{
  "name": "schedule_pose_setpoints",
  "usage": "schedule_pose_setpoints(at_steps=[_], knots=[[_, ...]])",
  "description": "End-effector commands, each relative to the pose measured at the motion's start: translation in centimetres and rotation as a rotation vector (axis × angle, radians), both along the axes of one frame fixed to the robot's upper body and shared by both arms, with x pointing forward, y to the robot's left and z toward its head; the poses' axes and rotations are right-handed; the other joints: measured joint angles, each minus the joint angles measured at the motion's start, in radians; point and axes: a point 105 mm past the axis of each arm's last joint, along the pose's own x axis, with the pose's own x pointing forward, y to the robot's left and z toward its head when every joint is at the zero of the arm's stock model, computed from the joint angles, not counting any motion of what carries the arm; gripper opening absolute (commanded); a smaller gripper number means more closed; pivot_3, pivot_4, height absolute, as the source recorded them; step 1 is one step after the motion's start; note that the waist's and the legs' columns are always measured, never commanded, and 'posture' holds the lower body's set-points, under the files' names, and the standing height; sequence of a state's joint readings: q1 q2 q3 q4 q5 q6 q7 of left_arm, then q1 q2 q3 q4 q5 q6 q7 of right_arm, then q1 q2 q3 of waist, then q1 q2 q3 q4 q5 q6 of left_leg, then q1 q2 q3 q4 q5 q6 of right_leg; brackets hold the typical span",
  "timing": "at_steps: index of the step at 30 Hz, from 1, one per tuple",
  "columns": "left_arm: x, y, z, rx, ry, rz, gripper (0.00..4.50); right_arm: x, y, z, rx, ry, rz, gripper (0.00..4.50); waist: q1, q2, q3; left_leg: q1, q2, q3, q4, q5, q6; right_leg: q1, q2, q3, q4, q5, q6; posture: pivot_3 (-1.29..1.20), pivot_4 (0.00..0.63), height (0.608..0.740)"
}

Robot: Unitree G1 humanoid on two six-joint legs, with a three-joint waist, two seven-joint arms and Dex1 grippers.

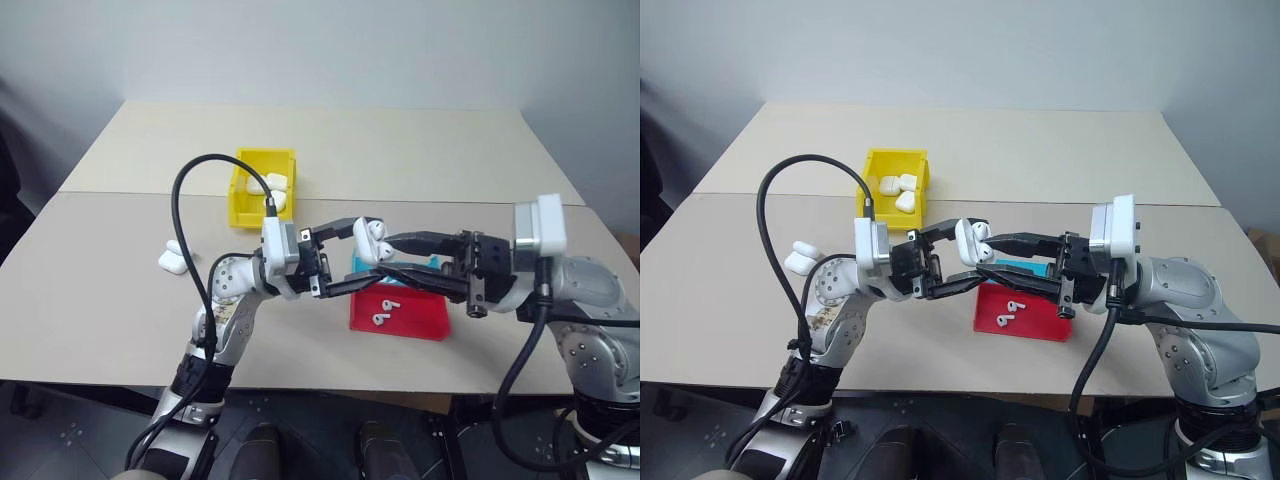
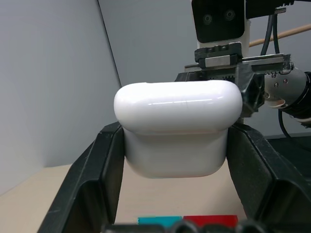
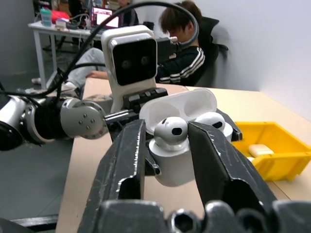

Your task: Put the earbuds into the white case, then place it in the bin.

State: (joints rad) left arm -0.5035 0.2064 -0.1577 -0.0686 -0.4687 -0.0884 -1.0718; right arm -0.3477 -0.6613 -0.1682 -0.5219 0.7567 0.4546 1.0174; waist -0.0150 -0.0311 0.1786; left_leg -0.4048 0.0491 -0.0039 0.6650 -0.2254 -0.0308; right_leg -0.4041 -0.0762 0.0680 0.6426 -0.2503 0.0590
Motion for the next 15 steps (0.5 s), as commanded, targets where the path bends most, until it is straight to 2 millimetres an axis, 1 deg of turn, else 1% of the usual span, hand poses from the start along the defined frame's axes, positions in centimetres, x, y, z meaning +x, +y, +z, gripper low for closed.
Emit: schedule_pose_setpoints(at_steps=[1, 8, 12, 15], knots=[[-0.49, -0.06, 0.90, -0.022, -0.043, -0.007, 2.80, -0.38, 0.04, 0.29, -0.016, -0.045, 0.000, 1.60, 0.000, 0.000, 0.000, 0.000, 0.000, 0.000, 0.000, 0.000, 0.000, 0.000, 0.000, 0.000, 0.000, 0.000, 0.000, 0.00, 0.150, 0.740], [-0.51, -0.11, 0.88, -0.024, -0.042, -0.011, 2.80, -0.12, -0.01, 0.36, -0.016, -0.057, -0.025, 1.60, 0.000, 0.000, 0.000, 0.000, 0.000, 0.000, 0.000, 0.000, 0.000, 0.000, 0.000, 0.000, 0.000, 0.000, 0.000, 0.00, 0.150, 0.740], [-0.56, -0.19, 0.82, -0.022, -0.039, -0.016, 2.80, -0.35, 0.12, 0.71, -0.001, -0.080, -0.011, 1.60, 0.000, 0.000, 0.000, 0.000, 0.000, 0.000, 0.000, 0.000, 0.000, 0.000, 0.000, 0.000, 0.000, 0.000, 0.000, 0.00, 0.150, 0.740], [-0.48, -0.17, 0.61, -0.018, -0.035, -0.011, 2.80, -0.39, -0.17, 0.92, -0.003, -0.096, -0.023, 1.60, 0.000, 0.000, 0.000, 0.000, 0.000, 0.000, 0.000, 0.000, 0.000, 0.000, 0.000, 0.000, 0.000, 0.000, 0.000, 0.00, 0.150, 0.740]])
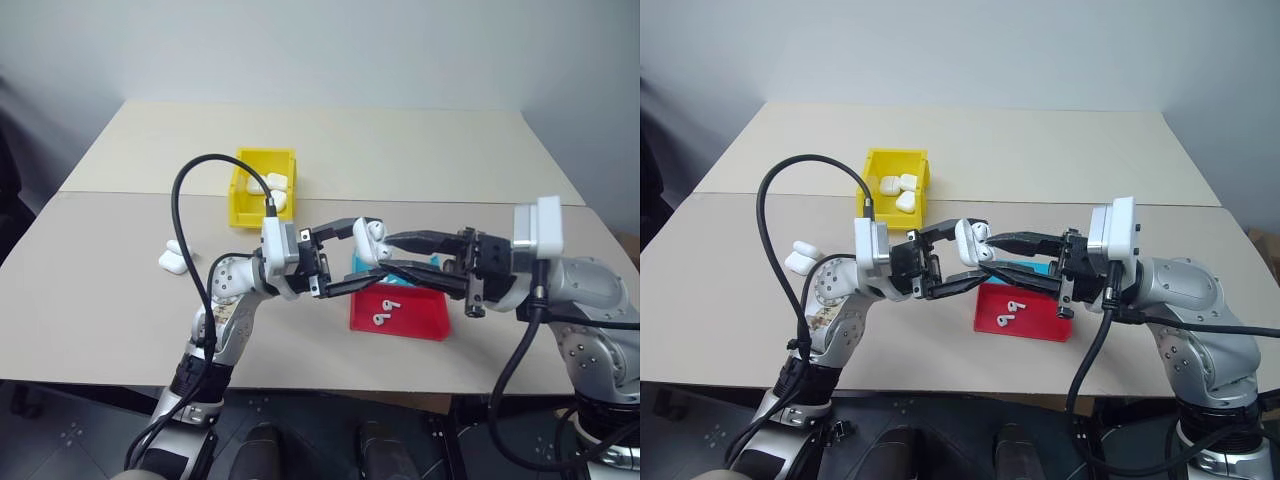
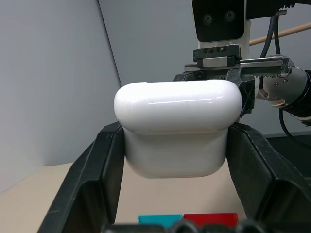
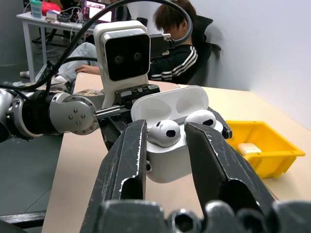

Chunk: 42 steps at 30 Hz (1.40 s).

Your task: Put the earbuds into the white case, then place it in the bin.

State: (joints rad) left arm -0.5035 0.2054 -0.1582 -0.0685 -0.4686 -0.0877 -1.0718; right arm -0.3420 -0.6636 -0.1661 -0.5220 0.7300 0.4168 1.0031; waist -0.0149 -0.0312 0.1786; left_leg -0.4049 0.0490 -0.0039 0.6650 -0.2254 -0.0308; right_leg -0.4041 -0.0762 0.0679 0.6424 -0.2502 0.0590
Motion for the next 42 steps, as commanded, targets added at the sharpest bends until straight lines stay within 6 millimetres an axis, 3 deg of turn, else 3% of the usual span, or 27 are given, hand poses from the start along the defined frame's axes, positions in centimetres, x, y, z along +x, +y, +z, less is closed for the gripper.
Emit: schedule_pose_setpoints(at_steps=[1, 6, 13, 17, 22, 23, 27, 36, 42], knots=[[-0.5, -0.1, 0.6, -0.017, -0.035, -0.008, 2.80, -0.5, -0.2, 0.9, -0.004, -0.070, -0.003, 1.60, 0.000, 0.000, 0.000, 0.000, 0.000, 0.000, 0.000, 0.000, 0.000, 0.000, 0.000, 0.000, 0.000, 0.000, 0.000, 0.00, 0.150, 0.740], [-0.4, 0.1, 0.4, -0.016, -0.031, -0.002, 2.80, -0.4, -2.1, 1.8, -0.021, -0.118, -0.057, 1.60, 0.001, 0.000, 0.000, 0.000, 0.000, 0.000, 0.000, 0.000, 0.000, 0.000, 0.000, 0.000, 0.000, 0.000, 0.000, 0.00, 0.150, 0.740], [0.1, 0.4, 0.2, -0.006, -0.026, 0.018, 2.80, -2.2, -4.0, 4.0, -0.083, -0.212, -0.038, 1.60, 0.002, 0.000, 0.000, 0.000, 0.000, 0.000, 0.000, 0.000, 0.000, 0.000, 0.000, 0.000, 0.000, 0.000, 0.000, 0.00, 0.150, 0.740], [0.4, 0.2, -0.1, 0.006, -0.026, 0.025, 2.80, -1.5, -2.3, 6.4, -0.116, -0.222, -0.070, 1.60, -0.009, 0.002, 0.000, 0.001, 0.000, 0.001, 0.000, 0.000, 0.000, 0.000, 0.000, 0.001, 0.000, 0.000, 0.000, 0.00, 0.150, 0.740], [1.0, -0.2, -0.4, 0.021, -0.019, 0.040, 2.80, -0.1, 0.6, 7.4, -0.189, -0.142, -0.056, 1.60, -0.007, 0.002, 0.000, 0.000, 0.000, 0.000, -0.001, 0.000, 0.000, 0.000, 0.000, 0.001, -0.001, 0.000, 0.000, 0.00, 0.150, 0.740], [1.2, -0.3, -0.5, 0.029, -0.022, 0.046, 2.80, -0.3, 1.0, 7.5, -0.195, -0.133, -0.035, 1.24, -0.004, 0.002, 0.000, 0.000, 0.000, 0.000, -0.001, 0.000, 0.000, 0.000, 0.000, 0.001, -0.001, 0.000, 0.000, 0.00, 0.150, 0.740], [1.6, -0.5, -0.6, 0.050, -0.020, 0.064, 2.80, -0.6, 2.6, 6.7, -0.265, -0.105, 0.031, 0.03, 0.005, 0.001, 0.000, -0.002, 0.000, 0.000, -0.001, 0.000, 0.000, -0.001, 0.000, 0.000, -0.002, 0.000, 0.000, 0.00, 0.150, 0.740], [2.0, -0.5, -0.8, 0.081, -0.015, 0.085, 2.80, 0.1, 5.5, 3.9, -0.454, -0.157, 0.087, 0.03, -0.002, 0.002, 0.000, -0.002, 0.000, 0.000, -0.001, 0.000, 0.000, -0.002, 0.000, 0.000, -0.001, 0.000, 0.000, 0.00, 0.150, 0.740], [1.8, -0.8, -0.6, 0.074, -0.019, 0.088, 2.80, 0.7, 6.0, 2.7, -0.528, -0.188, 0.074, 0.03, 0.000, 0.002, 0.000, -0.002, 0.000, 0.000, -0.001, 0.000, 0.000, -0.002, 0.000, 0.000, -0.001, 0.000, 0.000, 0.00, 0.150, 0.740]])
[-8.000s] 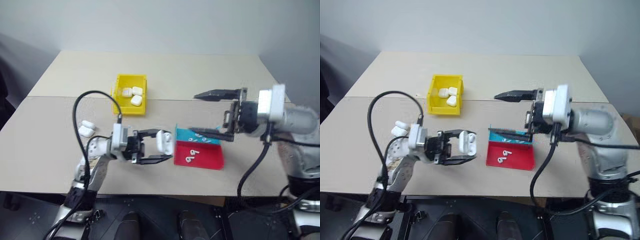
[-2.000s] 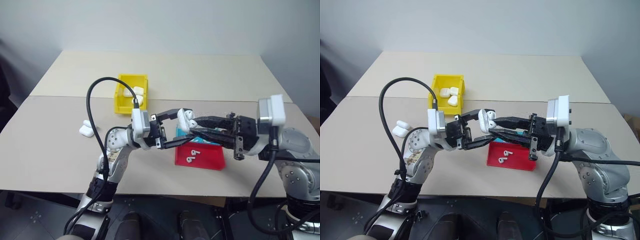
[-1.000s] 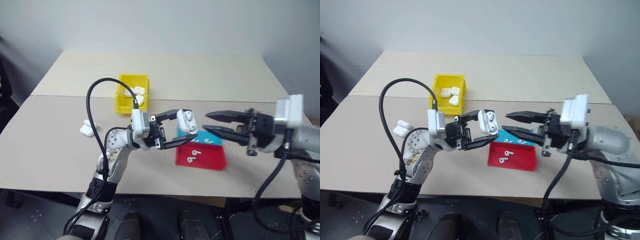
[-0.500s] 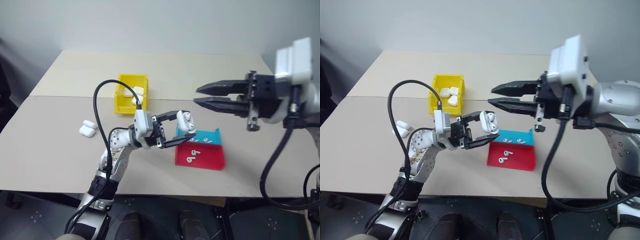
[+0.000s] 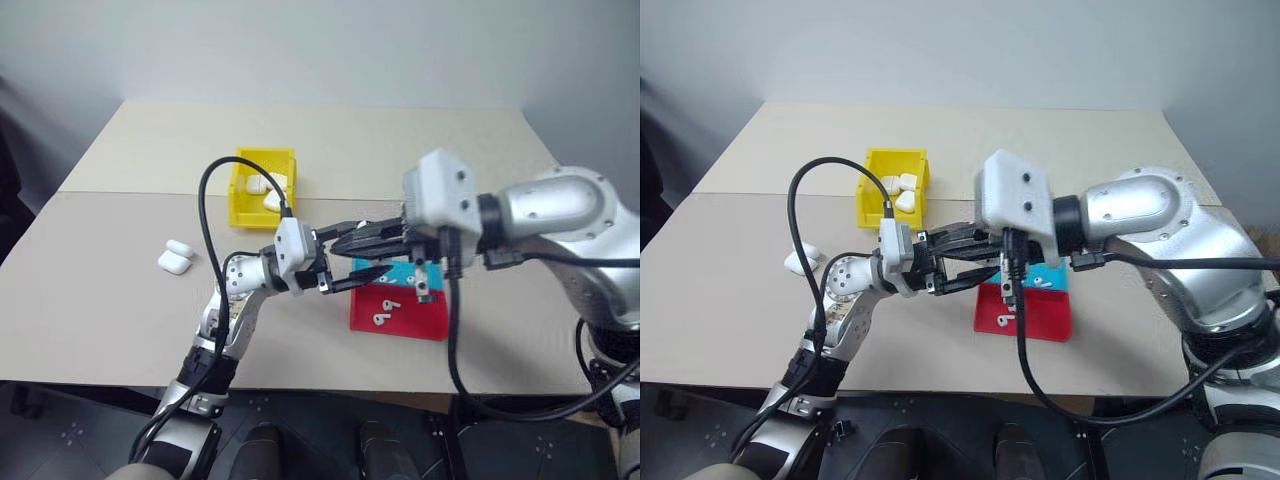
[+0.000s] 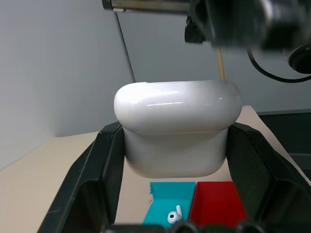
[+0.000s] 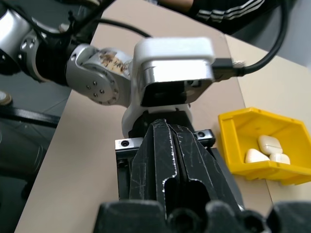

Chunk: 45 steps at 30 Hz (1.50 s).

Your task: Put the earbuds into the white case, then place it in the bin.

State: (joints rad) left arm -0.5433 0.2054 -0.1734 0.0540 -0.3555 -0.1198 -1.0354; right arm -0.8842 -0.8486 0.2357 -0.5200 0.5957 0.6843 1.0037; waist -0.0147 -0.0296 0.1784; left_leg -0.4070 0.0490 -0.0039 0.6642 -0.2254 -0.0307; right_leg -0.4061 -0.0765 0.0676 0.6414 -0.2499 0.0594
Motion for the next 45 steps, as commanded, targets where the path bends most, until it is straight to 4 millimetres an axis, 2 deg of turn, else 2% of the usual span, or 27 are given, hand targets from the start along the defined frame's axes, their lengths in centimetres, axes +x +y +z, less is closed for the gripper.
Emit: schedule_pose_setpoints(at_steps=[1, 9, 22, 25, 28, 30, 32, 35, 38, 41, 42, 45], knots=[[-0.5, -0.3, 1.2, -0.021, -0.043, -0.007, 2.80, -0.1, 0.1, 0.4, -0.037, -0.085, 0.009, 0.03, 0.001, 0.000, 0.000, 0.000, 0.000, 0.000, 0.000, 0.000, 0.000, 0.000, 0.000, 0.000, 0.000, 0.000, 0.000, 0.00, 0.150, 0.740], [-0.8, -0.1, 1.6, -0.041, -0.041, -0.007, 2.80, 1.1, -1.2, -0.4, -0.088, -0.117, -0.065, 0.03, 0.000, 0.000, 0.000, 0.000, 0.000, 0.000, 0.000, 0.000, 0.000, 0.000, 0.000, 0.000, 0.000, 0.000, 0.000, 0.00, 0.150, 0.740], [-0.7, 0.0, 1.4, -0.038, -0.042, -0.010, 2.80, 0.9, -3.2, 1.3, -0.041, -0.168, -0.084, 0.03, 0.001, 0.000, 0.000, 0.000, 0.000, 0.000, 0.000, 0.000, 0.000, 0.000, 0.000, 0.000, 0.000, 0.000, 0.000, 0.00, 0.150, 0.740], [-0.6, 0.2, 1.5, -0.043, -0.044, 0.005, 2.80, 0.5, -3.8, 3.5, 0.116, -0.150, -0.079, 0.03, -0.001, 0.000, 0.000, 0.000, 0.000, 0.000, 0.000, 0.000, 0.000, 0.000, 0.000, 0.000, 0.000, 0.000, 0.000, 0.00, 0.150, 0.740], [-0.3, 0.8, 1.8, -0.058, -0.049, 0.049, 2.80, 1.4, -5.1, 4.9, 0.205, -0.154, -0.157, 0.03, 0.001, 0.000, 0.000, 0.000, 0.000, 0.000, 0.000, 0.000, 0.000, 0.000, 0.000, 0.000, 0.000, 0.000, 0.000, 0.00, 0.150, 0.740], [0.3, 1.6, 2.6, -0.081, -0.061, 0.127, 2.80, 2.5, -6.5, 5.8, 0.275, -0.148, -0.256, 0.03, 0.000, 0.000, 0.000, 0.000, 0.000, 0.000, 0.000, 0.000, 0.000, 0.000, 0.000, 0.000, 0.000, 0.000, 0.000, 0.00, 0.150, 0.740], [1.9, 2.4, 3.5, -0.070, -0.056, 0.284, 2.80, 3.5, -7.7, 5.6, 0.288, -0.149, -0.360, 0.03, 0.000, 0.000, 0.000, 0.001, 0.000, 0.000, 0.000, 0.000, 0.000, 0.000, 0.000, 0.000, 0.000, 0.000, 0.000, 0.00, 0.150, 0.740], [5.1, 4.0, 5.3, -0.080, -0.020, 0.569, 2.80, 4.4, -9.1, 3.6, 0.240, -0.131, -0.468, 0.03, 0.004, 0.000, 0.000, 0.000, 0.000, 0.000, 0.000, 0.000, 0.000, 0.000, 0.000, 0.000, 0.000, 0.000, 0.000, 0.00, 0.150, 0.740], [7.2, 6.1, 7.4, -0.159, 0.012, 0.795, 2.80, 4.3, -9.5, 2.0, 0.230, -0.095, -0.489, 0.03, 0.004, -0.001, 0.000, -0.001, -0.001, 0.000, 0.000, 0.000, 0.000, 0.000, 0.000, 0.000, -0.001, 0.001, 0.001, 0.00, 0.150, 0.740], [9.0, 8.1, 9.0, -0.223, 0.036, 0.975, 2.80, 4.4, -9.6, 1.1, 0.232, -0.073, -0.506, 0.03, 0.002, -0.001, 0.000, -0.001, -0.001, 0.000, 0.000, 0.000, 0.000, 0.000, -0.001, 0.000, -0.001, 0.001, 0.001, 0.00, 0.150, 0.740], [9.8, 8.8, 8.9, -0.217, 0.084, 1.012, 2.80, 4.6, -9.7, 0.9, 0.233, -0.069, -0.511, 0.03, 0.001, -0.001, 0.000, -0.001, -0.001, 0.000, 0.000, 0.000, 0.000, 0.000, -0.001, 0.000, -0.001, 0.001, 0.001, 0.00, 0.150, 0.740], [11.6, 10.2, 7.9, -0.142, 0.055, 1.111, 2.80, 5.2, -9.7, 0.2, 0.225, -0.060, -0.534, 0.03, -0.002, -0.001, 0.000, 0.001, -0.001, 0.000, 0.000, 0.000, 0.000, 0.000, 0.000, 0.000, 0.000, 0.001, 0.001, 0.00, 0.150, 0.740]])
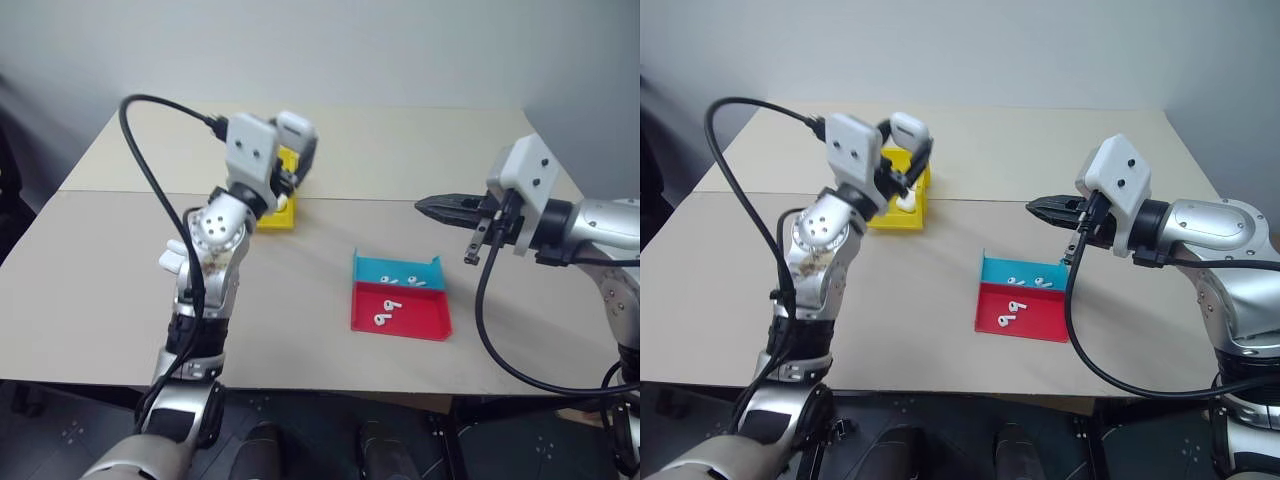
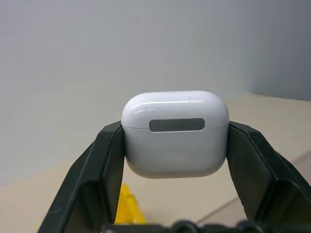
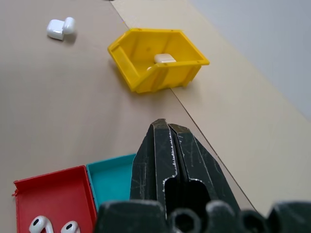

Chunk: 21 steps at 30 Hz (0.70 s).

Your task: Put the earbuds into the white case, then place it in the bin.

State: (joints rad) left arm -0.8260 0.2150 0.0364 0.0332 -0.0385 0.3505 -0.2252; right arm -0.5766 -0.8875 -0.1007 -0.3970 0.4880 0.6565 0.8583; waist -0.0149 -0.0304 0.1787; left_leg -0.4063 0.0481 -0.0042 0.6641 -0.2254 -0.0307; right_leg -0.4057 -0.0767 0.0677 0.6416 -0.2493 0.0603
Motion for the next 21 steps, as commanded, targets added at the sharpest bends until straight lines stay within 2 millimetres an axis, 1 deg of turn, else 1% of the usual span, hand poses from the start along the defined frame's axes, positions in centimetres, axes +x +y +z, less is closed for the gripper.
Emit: schedule_pose_setpoints(at_steps=[1, 3, 6, 7, 9, 13, 15, 16, 18, 20, 21], knots=[[2.2, 2.2, -1.1, 0.041, 0.038, 0.156, 2.80, 0.2, 0.0, 0.4, -0.003, -0.045, -0.023, 0.03, -0.003, 0.000, 0.000, 0.001, 0.000, 0.000, 0.000, 0.000, 0.000, 0.000, 0.000, 0.000, 0.000, 0.000, 0.000, 0.00, 0.150, 0.740], [3.7, 2.9, -2.8, 0.045, 0.131, 0.210, 2.80, 0.5, 0.1, 0.1, -0.013, -0.041, -0.035, 0.03, 0.000, 0.000, 0.000, 0.001, 0.000, 0.000, 0.000, 0.000, 0.000, 0.000, 0.000, 0.000, 0.000, 0.000, 0.000, 0.00, 0.150, 0.740], [4.8, 3.7, -3.9, 0.047, 0.164, 0.297, 2.80, 0.5, 0.1, 0.0, -0.029, -0.049, -0.036, 0.03, 0.001, -0.001, 0.000, -0.001, 0.000, 0.000, 0.000, 0.000, 0.000, -0.001, 0.000, 0.000, -0.001, 0.000, 0.000, 0.00, 0.150, 0.740], [5.2, 4.0, -4.4, 0.074, 0.176, 0.338, 2.80, 0.5, 0.2, -0.1, -0.033, -0.052, -0.034, 0.03, 0.001, -0.001, 0.001, -0.003, 0.000, 0.000, 0.000, 0.000, 0.000, -0.002, 0.000, 0.000, -0.001, 0.000, 0.000, 0.00, 0.150, 0.740], [5.8, 3.9, -5.4, 0.058, 0.218, 0.335, 2.80, 0.4, 0.1, -0.1, -0.036, -0.054, -0.034, 0.03, 0.003, -0.001, 0.001, -0.007, 0.000, 0.000, 0.000, 0.000, 0.000, -0.005, 0.000, 0.000, -0.001, 0.000, 0.000, 0.00, 0.150, 0.740], [6.1, 3.1, -6.0, 0.064, 0.222, 0.281, 2.80, 0.3, -0.3, -0.3, -0.053, -0.054, -0.056, 0.03, 0.005, -0.001, 0.001, -0.010, -0.001, 0.000, 0.000, 0.000, 0.000, -0.010, -0.001, 0.000, 0.000, 0.000, 0.000, 0.00, 0.150, 0.740], [6.2, 2.9, -6.0, 0.054, 0.222, 0.265, 3.52, 0.4, -0.4, -0.5, -0.063, -0.051, -0.063, 0.00, 0.005, -0.001, 0.001, -0.010, -0.001, 0.000, 0.000, 0.000, 0.000, -0.010, -0.001, 0.000, 0.000, 0.000, 0.000, 0.00, 0.150, 0.740], [6.3, 2.8, -5.9, 0.051, 0.217, 0.265, 3.75, 0.4, -0.4, -0.6, -0.066, -0.050, -0.066, 0.00, 0.005, -0.001, 0.001, -0.010, -0.001, 0.000, 0.000, 0.000, 0.000, -0.010, -0.001, 0.000, 0.001, 0.000, 0.000, 0.00, 0.150, 0.740], [6.3, 2.6, -5.4, 0.065, 0.192, 0.261, 4.42, 0.5, -0.3, -0.7, -0.069, -0.051, -0.069, 0.00, 0.005, -0.001, 0.001, -0.010, -0.001, 0.000, 0.000, 0.000, -0.001, -0.010, -0.001, 0.000, 0.001, 0.000, 0.000, 0.00, 0.150, 0.740], [6.2, 2.5, -5.0, 0.071, 0.166, 0.264, 4.47, 0.5, -0.3, -0.8, -0.070, -0.051, -0.069, 0.00, 0.004, -0.001, 0.001, -0.010, -0.001, 0.000, 0.000, 0.000, -0.001, -0.011, 0.000, 0.000, 0.002, 0.000, 0.000, 0.00, 0.150, 0.740], [6.1, 2.6, -4.6, 0.031, 0.151, 0.265, 4.47, 0.6, -0.2, -0.9, -0.074, -0.050, -0.070, 0.00, 0.003, -0.001, 0.001, -0.010, -0.001, 0.000, 0.000, 0.001, -0.001, -0.011, 0.000, 0.000, 0.002, 0.000, 0.000, 0.00, 0.150, 0.740]])
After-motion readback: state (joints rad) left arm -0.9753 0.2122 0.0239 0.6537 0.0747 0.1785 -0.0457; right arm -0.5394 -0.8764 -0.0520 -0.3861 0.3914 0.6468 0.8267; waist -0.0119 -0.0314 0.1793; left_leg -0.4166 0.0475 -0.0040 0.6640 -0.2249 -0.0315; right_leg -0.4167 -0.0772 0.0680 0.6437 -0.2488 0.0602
